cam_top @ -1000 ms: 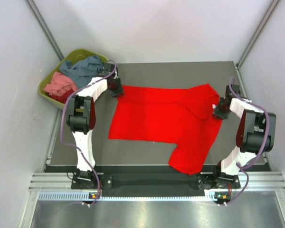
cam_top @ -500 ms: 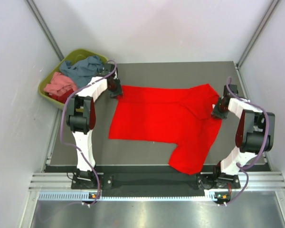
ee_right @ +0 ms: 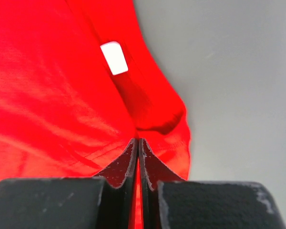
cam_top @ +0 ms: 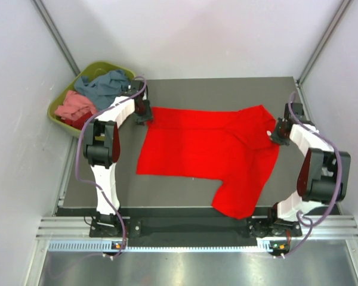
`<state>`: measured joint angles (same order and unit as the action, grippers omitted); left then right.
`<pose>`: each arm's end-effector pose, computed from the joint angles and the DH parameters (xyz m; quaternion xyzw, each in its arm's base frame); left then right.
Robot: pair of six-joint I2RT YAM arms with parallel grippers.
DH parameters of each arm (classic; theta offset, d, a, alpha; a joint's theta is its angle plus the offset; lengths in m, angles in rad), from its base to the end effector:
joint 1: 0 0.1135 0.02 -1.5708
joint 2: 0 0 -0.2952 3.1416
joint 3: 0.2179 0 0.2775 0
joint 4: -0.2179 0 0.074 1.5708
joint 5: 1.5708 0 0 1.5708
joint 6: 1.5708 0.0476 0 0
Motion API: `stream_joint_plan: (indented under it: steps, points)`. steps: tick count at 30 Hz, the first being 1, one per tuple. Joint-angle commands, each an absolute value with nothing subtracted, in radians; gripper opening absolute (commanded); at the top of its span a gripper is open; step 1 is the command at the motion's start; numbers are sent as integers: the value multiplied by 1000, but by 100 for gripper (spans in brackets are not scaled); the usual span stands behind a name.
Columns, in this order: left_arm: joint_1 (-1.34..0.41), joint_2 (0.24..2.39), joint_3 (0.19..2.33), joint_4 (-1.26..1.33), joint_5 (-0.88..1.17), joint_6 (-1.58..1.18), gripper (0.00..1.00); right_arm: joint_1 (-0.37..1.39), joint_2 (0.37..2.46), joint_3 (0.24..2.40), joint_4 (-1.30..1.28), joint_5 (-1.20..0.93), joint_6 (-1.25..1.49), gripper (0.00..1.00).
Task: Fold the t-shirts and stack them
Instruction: Fold the tshirt
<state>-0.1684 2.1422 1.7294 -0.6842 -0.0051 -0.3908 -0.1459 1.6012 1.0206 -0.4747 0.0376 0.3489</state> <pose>0.5002 -0.0848 0.1999 -0.1085 0.9660 -0.0624 0.2263 0.3444 -0.0524 0.2043 0.2414 0.9362 0.0077 0.2554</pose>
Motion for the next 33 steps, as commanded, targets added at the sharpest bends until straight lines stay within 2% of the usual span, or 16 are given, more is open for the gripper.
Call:
stream_joint_plan:
  steps: [1, 9, 16, 19, 20, 22, 33]
  points:
    - [-150, 2109, 1710, -715, -55, -419, 48, -138, 1473, 1051, -492, 101, 376, 0]
    - [-147, 2141, 1715, -686, -19, -434, 45, -138, 1370, 1058, -549, 110, 405, 0]
    - [-147, 2149, 1709, -652, 24, -434, 34, -138, 1278, 1055, -569, 132, 434, 0]
    - [-147, 2161, 1713, -655, 29, -434, 23, -138, 1244, 1043, -572, 135, 449, 0]
    - [-147, 2161, 1715, -658, 32, -434, 12, -138, 1229, 1040, -572, 138, 452, 0]
    - [-147, 2161, 1715, -670, 34, -437, 0, -138, 1221, 1037, -581, 156, 460, 0]
    - [-149, 2103, 1718, -701, 15, -456, 0, -138, 1170, 1095, -670, 176, 459, 0]
